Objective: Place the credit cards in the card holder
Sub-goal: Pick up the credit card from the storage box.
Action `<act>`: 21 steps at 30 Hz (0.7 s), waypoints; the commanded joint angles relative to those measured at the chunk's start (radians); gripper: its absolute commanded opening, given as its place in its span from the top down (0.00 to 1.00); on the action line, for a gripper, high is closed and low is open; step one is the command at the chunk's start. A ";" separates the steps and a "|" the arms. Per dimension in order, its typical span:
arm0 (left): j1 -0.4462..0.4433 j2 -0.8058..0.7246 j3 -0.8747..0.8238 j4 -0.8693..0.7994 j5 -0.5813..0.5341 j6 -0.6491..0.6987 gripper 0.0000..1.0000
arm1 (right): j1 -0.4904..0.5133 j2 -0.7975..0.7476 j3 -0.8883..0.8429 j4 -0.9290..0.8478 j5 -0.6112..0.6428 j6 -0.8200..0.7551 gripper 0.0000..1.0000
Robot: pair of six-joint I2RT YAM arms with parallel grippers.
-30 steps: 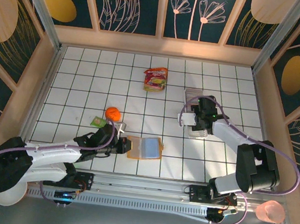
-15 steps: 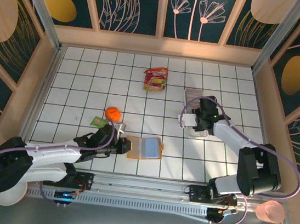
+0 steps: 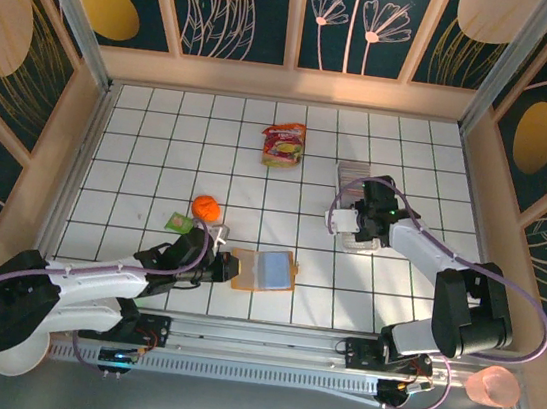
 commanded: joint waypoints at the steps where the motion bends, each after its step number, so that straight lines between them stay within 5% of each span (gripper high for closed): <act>1: 0.004 0.007 -0.016 0.035 0.013 -0.009 1.00 | -0.005 -0.013 0.049 0.012 0.021 -0.008 0.78; 21: 0.004 0.018 -0.023 0.054 0.017 -0.016 1.00 | -0.008 -0.039 0.067 -0.027 0.022 -0.002 0.87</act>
